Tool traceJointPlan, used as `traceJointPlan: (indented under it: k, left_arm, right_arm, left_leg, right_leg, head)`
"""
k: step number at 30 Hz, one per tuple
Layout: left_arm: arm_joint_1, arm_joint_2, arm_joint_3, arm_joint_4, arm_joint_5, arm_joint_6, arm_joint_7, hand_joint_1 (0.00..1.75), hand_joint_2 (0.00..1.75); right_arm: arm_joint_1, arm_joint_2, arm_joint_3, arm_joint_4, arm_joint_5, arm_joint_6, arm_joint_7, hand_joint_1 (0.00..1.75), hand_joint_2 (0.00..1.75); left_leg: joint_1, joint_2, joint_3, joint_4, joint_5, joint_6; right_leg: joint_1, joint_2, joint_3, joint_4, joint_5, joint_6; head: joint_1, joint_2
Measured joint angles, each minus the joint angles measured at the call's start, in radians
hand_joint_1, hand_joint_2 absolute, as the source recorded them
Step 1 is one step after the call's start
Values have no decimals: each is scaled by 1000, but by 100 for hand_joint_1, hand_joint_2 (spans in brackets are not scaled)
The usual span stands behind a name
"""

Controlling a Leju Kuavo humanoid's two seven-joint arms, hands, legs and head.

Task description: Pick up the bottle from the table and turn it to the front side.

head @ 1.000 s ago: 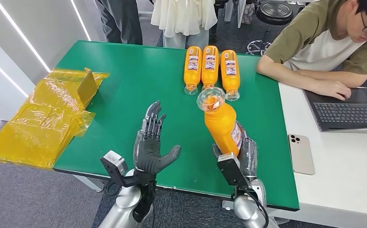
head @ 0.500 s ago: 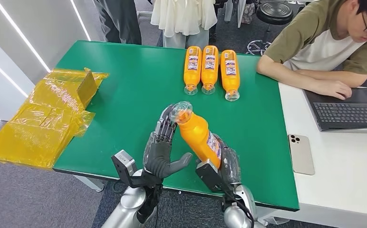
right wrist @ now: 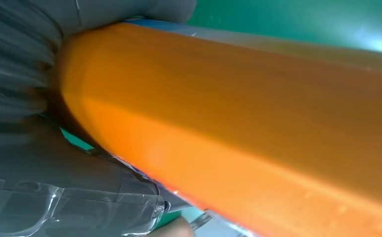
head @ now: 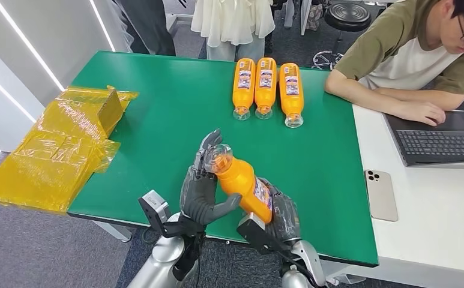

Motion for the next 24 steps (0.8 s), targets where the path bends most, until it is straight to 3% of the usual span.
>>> traceJointPlan:
  k: [14,24]
  left_arm:
    - [-14,-4,5,34,8,-29,20,0,175]
    - [-14,-4,7,38,5,-30,22,0,175]
  right_arm:
    - [17,-25,9,-30,101,134,0,175,175]
    - [10,-30,10,-29,106,150,2,175,175]
  left_leg:
    - [0,0,0,0,0,0]
    - [0,0,0,0,0,0]
  right_leg:
    - [0,1,0,0,0,0]
    - [0,1,0,0,0,0]
  head:
    - [0,0]
    - [0,0]
